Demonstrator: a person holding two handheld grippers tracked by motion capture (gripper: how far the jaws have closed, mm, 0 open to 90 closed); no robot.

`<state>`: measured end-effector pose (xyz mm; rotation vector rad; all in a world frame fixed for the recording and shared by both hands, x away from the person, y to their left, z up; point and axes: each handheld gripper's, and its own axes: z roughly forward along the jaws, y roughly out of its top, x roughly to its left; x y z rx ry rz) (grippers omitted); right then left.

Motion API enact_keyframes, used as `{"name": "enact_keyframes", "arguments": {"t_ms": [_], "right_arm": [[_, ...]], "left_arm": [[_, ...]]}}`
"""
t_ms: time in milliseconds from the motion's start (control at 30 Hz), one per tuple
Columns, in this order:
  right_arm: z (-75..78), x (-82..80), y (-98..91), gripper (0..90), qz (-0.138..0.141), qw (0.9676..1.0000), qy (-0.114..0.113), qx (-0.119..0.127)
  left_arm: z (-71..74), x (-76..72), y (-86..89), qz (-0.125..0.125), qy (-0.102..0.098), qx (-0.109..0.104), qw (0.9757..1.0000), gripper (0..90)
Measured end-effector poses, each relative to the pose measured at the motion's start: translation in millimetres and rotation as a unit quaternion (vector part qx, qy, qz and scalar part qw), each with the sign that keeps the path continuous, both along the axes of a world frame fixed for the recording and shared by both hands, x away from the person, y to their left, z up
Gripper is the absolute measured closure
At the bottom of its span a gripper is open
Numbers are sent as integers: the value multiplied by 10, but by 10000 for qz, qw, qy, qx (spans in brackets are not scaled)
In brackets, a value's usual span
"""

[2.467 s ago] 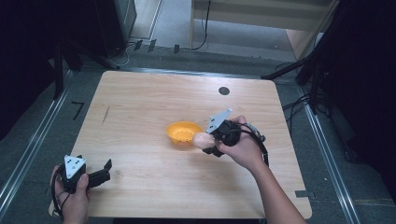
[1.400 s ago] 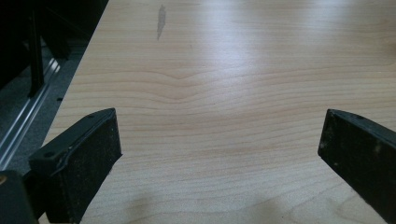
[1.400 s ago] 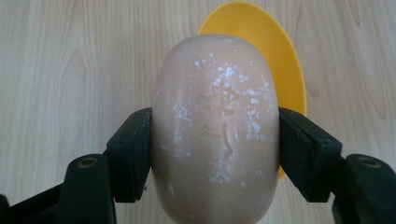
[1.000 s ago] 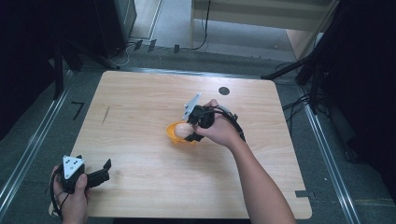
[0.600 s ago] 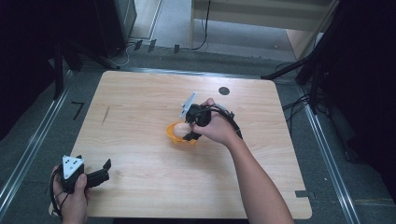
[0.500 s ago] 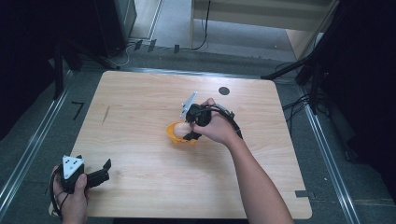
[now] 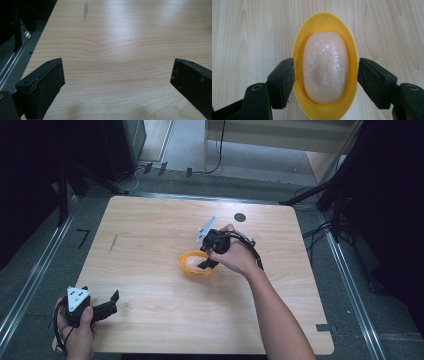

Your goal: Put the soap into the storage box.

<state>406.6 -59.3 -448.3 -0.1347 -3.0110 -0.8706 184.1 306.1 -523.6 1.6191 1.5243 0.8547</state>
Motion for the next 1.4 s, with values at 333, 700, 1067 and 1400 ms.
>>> {"name": "enact_keyframes", "arguments": {"t_ms": [333, 700, 1067, 1400], "right_arm": [[-9, -173, -145, 78, -286, 9995, -88, 37], [-88, -346, -483, 0, -639, 9978, -69, 132], [-202, -491, -787, 0, -1053, 9939, 20, 316], [-312, -629, -981, 0, -1383, 9897, 81, 366]], "left_arm": [[0, -1, -6, -1, 5, 40, 10000, 0], [-1, 1, -19, 24, 6, 58, 10000, 0], [-1, 0, -24, 28, 0, 87, 10000, 0], [-1, 2, -22, 38, 1, 73, 10000, 0]]}}
